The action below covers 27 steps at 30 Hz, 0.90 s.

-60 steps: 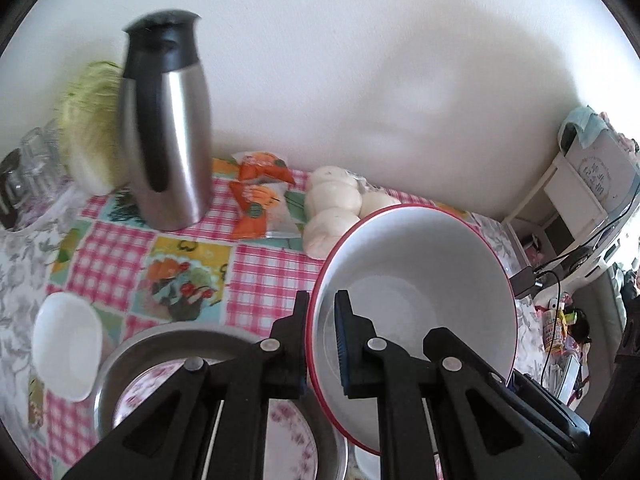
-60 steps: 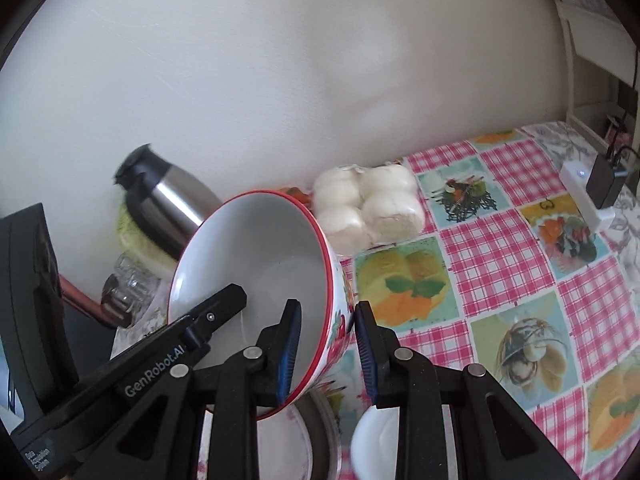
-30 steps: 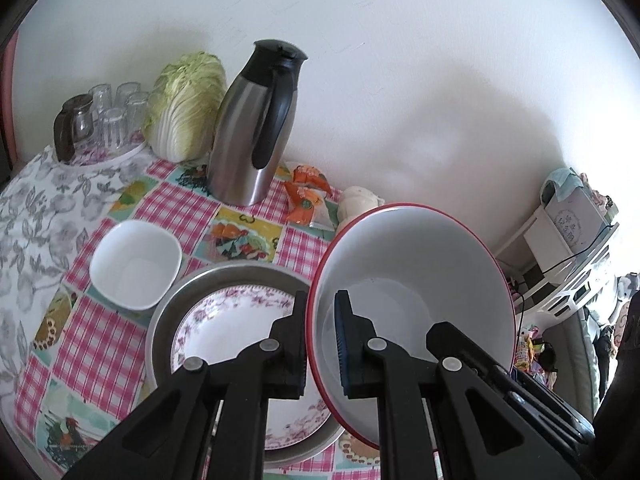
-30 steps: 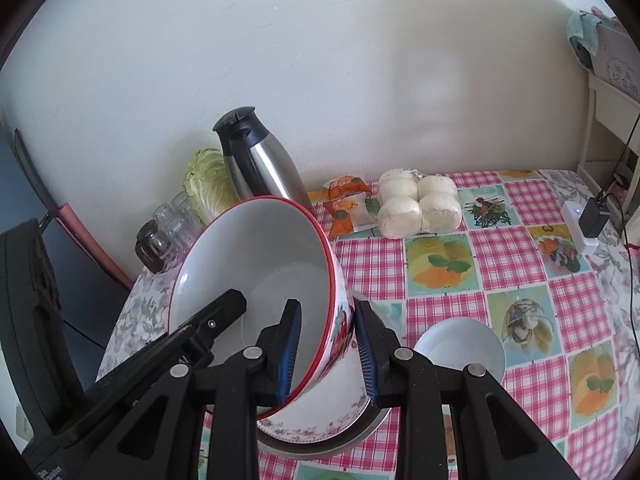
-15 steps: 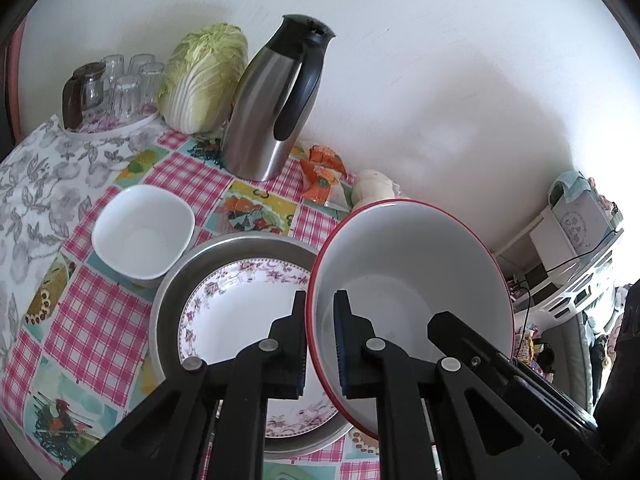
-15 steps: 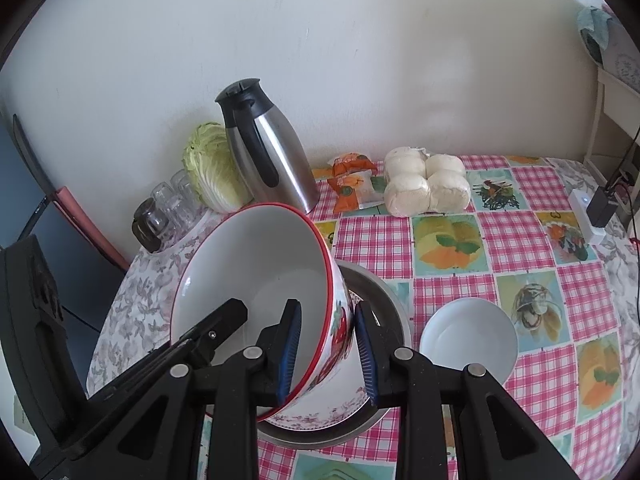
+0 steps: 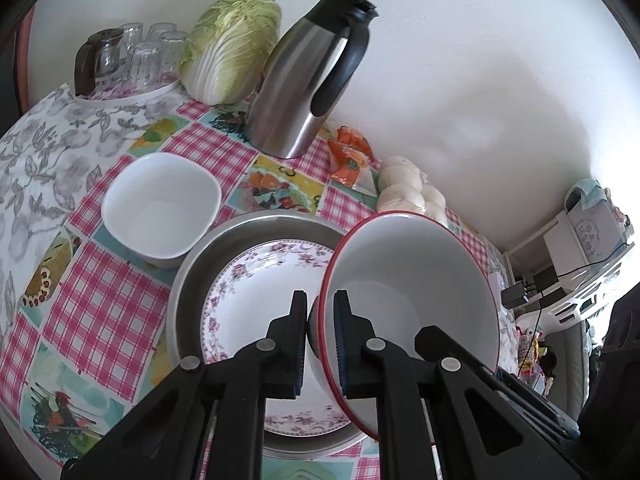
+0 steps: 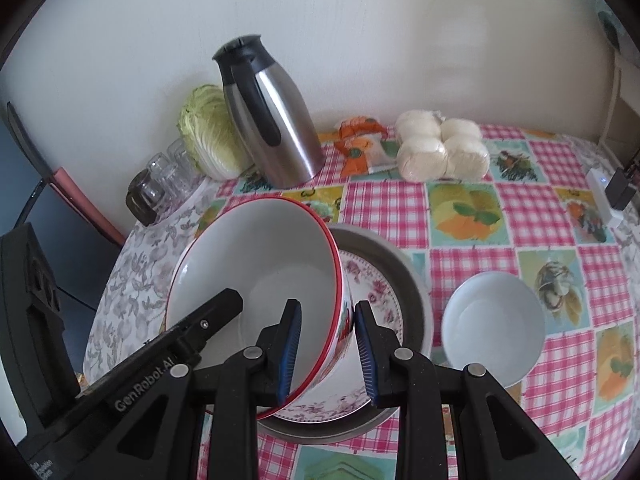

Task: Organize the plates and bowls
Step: 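Lower the strawberry bowl onto the floral plate in the tray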

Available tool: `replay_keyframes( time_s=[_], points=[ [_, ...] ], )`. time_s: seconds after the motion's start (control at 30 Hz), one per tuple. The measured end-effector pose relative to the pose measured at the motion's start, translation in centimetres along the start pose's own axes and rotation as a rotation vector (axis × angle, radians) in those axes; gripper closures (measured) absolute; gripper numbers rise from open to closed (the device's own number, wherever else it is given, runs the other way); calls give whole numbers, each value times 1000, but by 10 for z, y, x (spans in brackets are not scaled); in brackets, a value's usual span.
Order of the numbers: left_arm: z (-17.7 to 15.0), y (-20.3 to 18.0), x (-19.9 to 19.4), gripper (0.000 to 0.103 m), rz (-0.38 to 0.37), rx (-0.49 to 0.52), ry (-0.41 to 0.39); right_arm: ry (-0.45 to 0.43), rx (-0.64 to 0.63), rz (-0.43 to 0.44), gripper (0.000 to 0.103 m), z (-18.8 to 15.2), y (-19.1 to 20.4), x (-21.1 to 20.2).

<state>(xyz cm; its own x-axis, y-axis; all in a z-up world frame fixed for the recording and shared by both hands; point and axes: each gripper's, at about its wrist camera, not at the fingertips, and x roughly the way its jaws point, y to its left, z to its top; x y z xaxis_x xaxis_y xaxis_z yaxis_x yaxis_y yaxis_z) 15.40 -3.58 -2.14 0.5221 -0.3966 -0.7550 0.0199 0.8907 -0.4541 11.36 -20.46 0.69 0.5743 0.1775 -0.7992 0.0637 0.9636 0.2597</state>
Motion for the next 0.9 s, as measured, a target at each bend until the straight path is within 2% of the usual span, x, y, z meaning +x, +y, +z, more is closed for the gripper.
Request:
replay_keyframes(
  time_s=[0.9],
  points=[
    [-8, 15, 44, 92, 51, -19, 124, 143, 77, 6, 73, -14, -19, 56]
  ],
)
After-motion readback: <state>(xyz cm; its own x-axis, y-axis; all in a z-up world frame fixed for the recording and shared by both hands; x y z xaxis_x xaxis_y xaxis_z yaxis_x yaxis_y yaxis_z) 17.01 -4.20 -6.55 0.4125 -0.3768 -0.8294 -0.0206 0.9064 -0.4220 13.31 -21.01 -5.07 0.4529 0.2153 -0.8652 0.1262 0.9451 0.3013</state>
